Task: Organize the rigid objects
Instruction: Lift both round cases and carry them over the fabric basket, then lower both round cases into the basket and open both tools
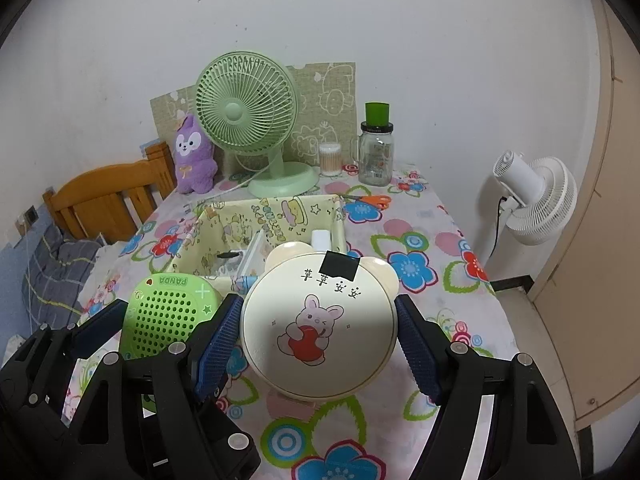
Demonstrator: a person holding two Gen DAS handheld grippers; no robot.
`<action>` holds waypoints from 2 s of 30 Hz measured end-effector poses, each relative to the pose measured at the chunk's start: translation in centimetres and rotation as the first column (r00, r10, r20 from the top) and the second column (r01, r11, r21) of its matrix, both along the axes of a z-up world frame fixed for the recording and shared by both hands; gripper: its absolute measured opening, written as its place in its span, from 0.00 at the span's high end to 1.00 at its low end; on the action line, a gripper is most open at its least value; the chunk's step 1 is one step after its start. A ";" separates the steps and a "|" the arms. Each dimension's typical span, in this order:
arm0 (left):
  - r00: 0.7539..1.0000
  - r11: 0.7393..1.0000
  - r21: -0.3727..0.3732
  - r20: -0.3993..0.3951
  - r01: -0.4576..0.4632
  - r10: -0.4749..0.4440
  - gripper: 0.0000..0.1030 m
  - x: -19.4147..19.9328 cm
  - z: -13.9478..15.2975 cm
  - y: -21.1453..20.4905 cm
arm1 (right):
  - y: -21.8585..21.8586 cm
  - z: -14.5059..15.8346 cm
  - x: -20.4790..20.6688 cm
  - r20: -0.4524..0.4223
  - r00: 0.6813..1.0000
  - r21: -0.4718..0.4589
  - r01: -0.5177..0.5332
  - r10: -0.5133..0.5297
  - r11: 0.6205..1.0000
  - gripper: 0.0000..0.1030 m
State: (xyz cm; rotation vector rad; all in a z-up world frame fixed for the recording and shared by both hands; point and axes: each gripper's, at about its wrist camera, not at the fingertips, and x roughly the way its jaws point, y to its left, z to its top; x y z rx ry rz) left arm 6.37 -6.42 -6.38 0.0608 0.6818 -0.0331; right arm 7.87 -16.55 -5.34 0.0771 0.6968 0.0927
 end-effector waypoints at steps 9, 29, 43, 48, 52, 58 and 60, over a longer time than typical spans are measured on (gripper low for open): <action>1.000 1.000 -0.013 -0.004 0.004 -0.004 0.25 2.2 0.0 0.4 | 0.4 0.1 2.4 -0.004 1.000 -0.014 0.003 -0.003 1.000 0.24; 0.999 1.000 -0.008 -0.040 -0.018 0.017 0.25 7.8 -1.4 1.4 | 1.6 -1.5 8.3 -0.039 0.999 -0.004 -0.021 0.021 1.000 0.24; 0.997 1.000 -0.006 -0.078 -0.011 0.010 0.25 10.9 -3.0 2.0 | 2.7 -4.0 12.7 -0.102 0.992 0.050 -0.063 0.068 0.997 0.24; 0.995 1.000 -0.013 -0.097 -0.016 0.014 0.24 12.1 -3.8 2.5 | 3.1 -4.9 14.0 -0.128 0.988 0.069 -0.073 0.081 0.995 0.24; 0.994 1.000 -0.019 -0.111 -0.023 0.021 0.25 13.1 -4.3 2.9 | 3.5 -5.5 15.0 -0.142 0.986 0.066 -0.079 0.088 0.995 0.24; 0.991 0.999 -0.020 -0.128 -0.039 0.036 0.25 14.0 -4.9 3.5 | 4.2 -6.3 16.3 -0.158 0.982 0.078 -0.096 0.107 0.992 0.24; 0.990 0.999 -0.021 -0.134 -0.041 0.038 0.31 14.2 -5.1 3.7 | 4.4 -6.6 16.7 -0.165 0.980 0.084 -0.101 0.114 0.991 0.24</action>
